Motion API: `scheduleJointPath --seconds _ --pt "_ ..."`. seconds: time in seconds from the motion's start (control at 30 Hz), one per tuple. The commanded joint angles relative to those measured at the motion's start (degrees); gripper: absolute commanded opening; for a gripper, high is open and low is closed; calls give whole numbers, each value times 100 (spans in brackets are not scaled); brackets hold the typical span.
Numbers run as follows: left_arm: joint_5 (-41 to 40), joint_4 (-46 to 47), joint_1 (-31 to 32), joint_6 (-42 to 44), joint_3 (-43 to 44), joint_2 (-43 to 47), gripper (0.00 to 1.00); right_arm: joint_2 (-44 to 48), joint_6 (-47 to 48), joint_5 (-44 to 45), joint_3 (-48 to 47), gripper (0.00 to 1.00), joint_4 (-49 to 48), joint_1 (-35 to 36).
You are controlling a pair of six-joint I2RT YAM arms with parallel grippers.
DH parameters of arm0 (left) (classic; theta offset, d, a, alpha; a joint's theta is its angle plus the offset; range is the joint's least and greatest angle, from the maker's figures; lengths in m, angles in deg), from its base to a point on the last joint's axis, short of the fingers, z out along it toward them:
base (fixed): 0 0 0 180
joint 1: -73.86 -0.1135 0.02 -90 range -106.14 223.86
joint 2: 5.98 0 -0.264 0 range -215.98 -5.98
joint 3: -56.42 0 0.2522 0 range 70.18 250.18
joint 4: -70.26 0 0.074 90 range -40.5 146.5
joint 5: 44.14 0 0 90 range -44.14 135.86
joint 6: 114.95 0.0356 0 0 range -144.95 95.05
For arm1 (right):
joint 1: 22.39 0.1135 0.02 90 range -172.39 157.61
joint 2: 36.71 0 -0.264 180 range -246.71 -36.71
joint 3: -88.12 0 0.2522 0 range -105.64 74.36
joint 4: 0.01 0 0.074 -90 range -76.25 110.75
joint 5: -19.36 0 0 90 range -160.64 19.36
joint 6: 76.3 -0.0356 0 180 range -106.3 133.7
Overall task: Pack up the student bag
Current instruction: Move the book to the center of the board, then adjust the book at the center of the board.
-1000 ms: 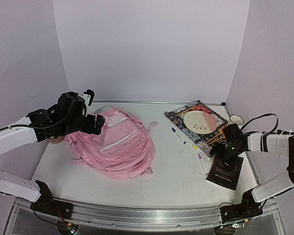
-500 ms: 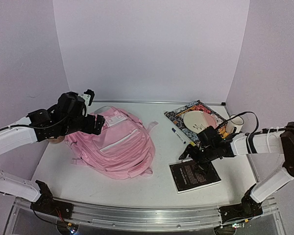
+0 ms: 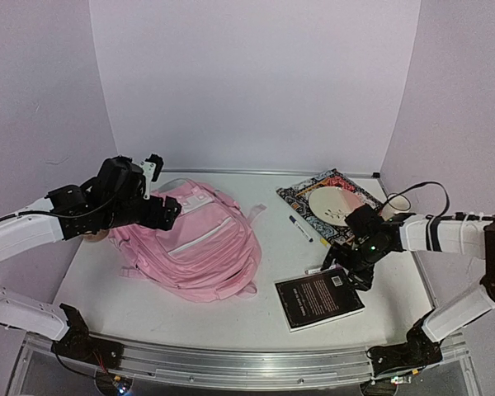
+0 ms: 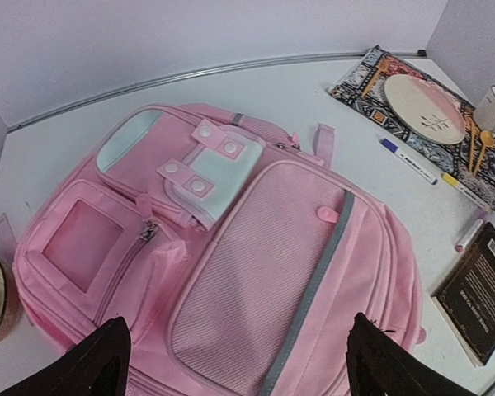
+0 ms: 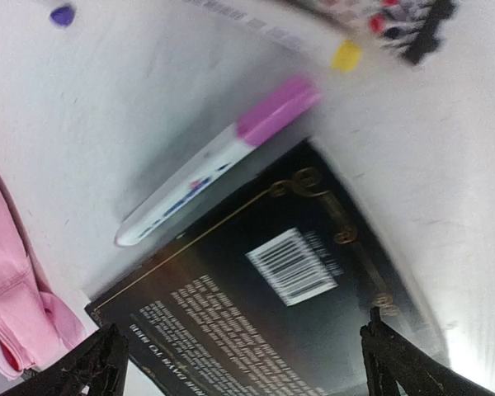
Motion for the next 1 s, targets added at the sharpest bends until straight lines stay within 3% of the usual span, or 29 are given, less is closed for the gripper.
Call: scheduleJointPath --seconds 0.0,0.1,0.37,0.63,0.97 --pt "1157 169 -17 -605 172 -190 88 403 550 290 511 98 744 -483" --pt "1626 183 152 -957 142 -431 85 366 650 280 673 98 716 -524" --pt "1138 305 1660 -1698 376 -1238 82 317 507 -753 1354 92 -456 -499" --pt "727 380 2848 -1929 1101 -2772 80 175 129 -1405 1441 86 -1524 142" --pt "375 280 3341 -2150 1537 -3861 82 298 298 -1087 1222 88 -1507 448"
